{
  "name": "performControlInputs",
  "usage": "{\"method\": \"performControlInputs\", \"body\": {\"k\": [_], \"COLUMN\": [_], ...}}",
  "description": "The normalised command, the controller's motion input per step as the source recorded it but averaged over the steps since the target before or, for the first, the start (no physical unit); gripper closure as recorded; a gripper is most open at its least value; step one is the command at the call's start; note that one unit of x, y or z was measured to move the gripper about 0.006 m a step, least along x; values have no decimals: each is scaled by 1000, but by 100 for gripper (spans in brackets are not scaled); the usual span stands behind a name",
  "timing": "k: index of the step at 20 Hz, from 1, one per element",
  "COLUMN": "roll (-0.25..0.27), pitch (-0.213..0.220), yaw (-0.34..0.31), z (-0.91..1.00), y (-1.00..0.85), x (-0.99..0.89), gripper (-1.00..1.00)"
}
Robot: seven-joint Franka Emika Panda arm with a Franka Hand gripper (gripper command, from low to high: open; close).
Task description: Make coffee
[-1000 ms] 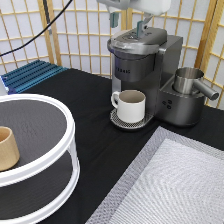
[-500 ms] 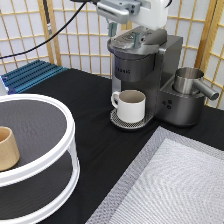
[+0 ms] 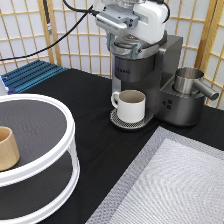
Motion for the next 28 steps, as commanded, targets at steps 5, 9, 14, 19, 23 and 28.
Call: {"method": "performControlInputs", "body": {"k": [5,9,14,19,23,28], "roll": [-85,-67,-84,-66,-33,-19], "pitch": [-45,-61,-48,-1,-19,-60], "yaw": [0,9,15,37,42,94], "z": [45,-378,-133,402,884,535], "y": [-13,-95,13,18,-78,90], "x": [-121,-68,-205,-179,1,-142], "gripper": [-100,-100,-100,-100,-100,-100]}}
